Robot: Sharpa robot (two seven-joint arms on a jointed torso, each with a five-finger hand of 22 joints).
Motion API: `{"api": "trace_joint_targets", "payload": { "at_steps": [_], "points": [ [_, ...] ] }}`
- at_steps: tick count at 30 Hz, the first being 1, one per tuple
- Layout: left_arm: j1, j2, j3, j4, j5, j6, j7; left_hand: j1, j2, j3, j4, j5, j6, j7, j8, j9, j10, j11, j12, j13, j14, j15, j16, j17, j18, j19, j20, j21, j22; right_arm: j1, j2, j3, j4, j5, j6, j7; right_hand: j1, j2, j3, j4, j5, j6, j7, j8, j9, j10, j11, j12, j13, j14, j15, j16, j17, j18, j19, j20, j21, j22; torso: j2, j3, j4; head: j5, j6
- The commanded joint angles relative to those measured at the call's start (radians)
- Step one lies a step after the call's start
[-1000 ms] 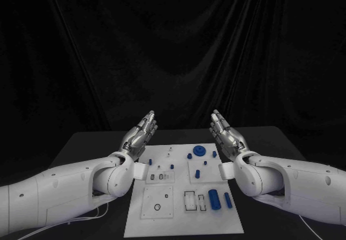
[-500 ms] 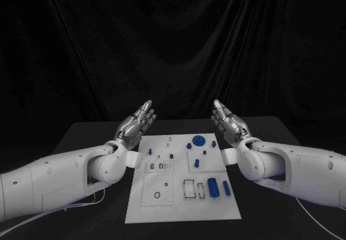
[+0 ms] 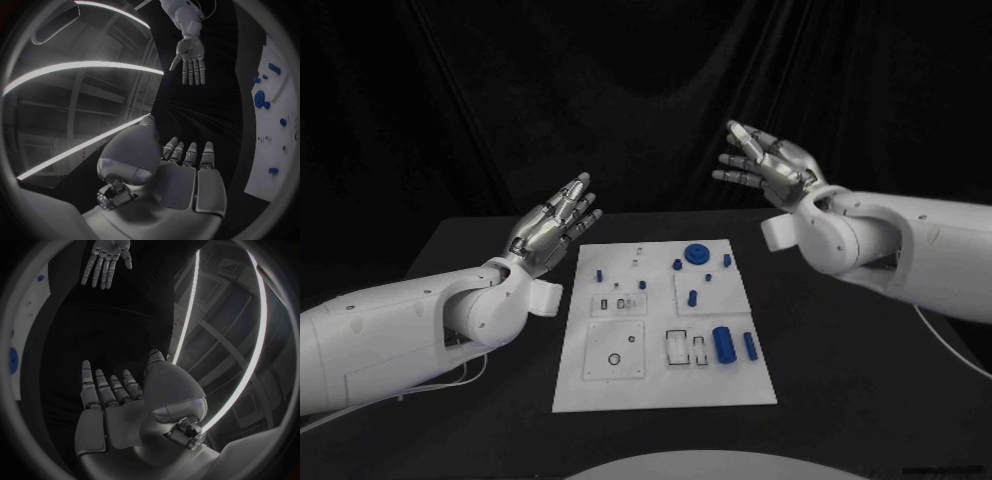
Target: Assemble the parts on the task board
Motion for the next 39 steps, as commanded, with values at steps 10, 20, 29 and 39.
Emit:
{"api": "trace_joint_targets", "payload": {
  "at_steps": [10, 20, 29, 39],
  "points": [
    [0.035, -0.069, 0.002, 0.091, -0.077, -0.013, 0.179, 0.033, 0.003, 0.009, 0.0, 0.032, 0.007, 0.007, -0.001, 0.0, 0.004, 0.03, -0.001, 0.001, 0.001, 0.053, -0.004, -0.001, 0.019, 0.023, 0.054, 0.016, 0.013, 0.131, 0.06, 0.002, -0.046, -0.741, 0.257, -0.417, 0.203, -0.005, 0.05, -0.108, 0.053, 0.261, 0.053, 0.048, 0.027, 0.344, 0.053, 0.182, 0.025, 0.466, -0.054, 0.045, 0.063, 0.03, 0.391, -0.029, 0.032, -0.019, 0.035, -0.0053, 0.0111, -0.015, 0.008],
    [0.054, -0.074, 0.002, 0.099, -0.079, -0.004, 0.165, 0.056, 0.008, 0.018, -0.001, 0.067, 0.017, 0.027, 0.001, 0.002, 0.005, 0.026, -0.001, 0.001, 0.005, 0.068, 0.0, 0.001, 0.018, 0.029, 0.069, 0.021, 0.016, 0.127, 0.143, 0.002, -0.102, -1.398, 0.27, -0.42, 0.26, -0.056, 0.165, -0.145, -0.128, 0.493, 0.018, 0.072, 0.051, 0.756, -0.037, 0.135, 0.029, 0.901, -0.217, 0.276, 0.223, 0.027, 0.8, -0.199, 0.188, 0.059, 0.075, -0.012, 0.0289, -0.027, 0.013],
    [0.057, -0.071, 0.001, 0.088, -0.079, 0.023, 0.151, 0.086, 0.008, 0.031, -0.003, 0.1, 0.038, 0.05, 0.004, 0.004, 0.006, 0.023, -0.001, 0.001, 0.009, 0.08, 0.004, 0.003, 0.018, 0.032, 0.077, 0.025, 0.017, 0.06, 0.195, 0.002, -0.137, -1.724, 0.232, -0.422, 0.289, -0.145, 0.273, -0.112, -0.075, 0.547, -0.011, 0.027, 0.09, 0.844, -0.078, 0.022, 0.029, 0.965, -0.264, 0.851, 0.734, 0.002, 0.816, -0.245, 0.596, 0.45, 0.118, -0.0138, 0.0535, -0.052, 0.045],
    [0.057, -0.06, 0.001, 0.067, -0.079, 0.039, 0.165, 0.143, 0.004, 0.057, -0.009, 0.161, 0.104, 0.079, 0.019, 0.012, 0.028, 0.038, 0.006, 0.007, 0.013, 0.076, 0.008, 0.005, 0.018, 0.039, 0.08, 0.031, 0.02, -0.003, 0.234, 0.002, -0.191, -1.803, 0.222, -0.414, 0.256, -0.192, 0.311, -0.098, -0.1, 0.544, -0.036, -0.002, 0.086, 0.814, -0.081, -0.045, 0.032, 0.985, -0.271, 0.96, 0.849, -0.017, 0.802, -0.245, 0.786, 0.677, 0.13, -0.0168, 0.0655, -0.06, 0.065]
  ]
}}
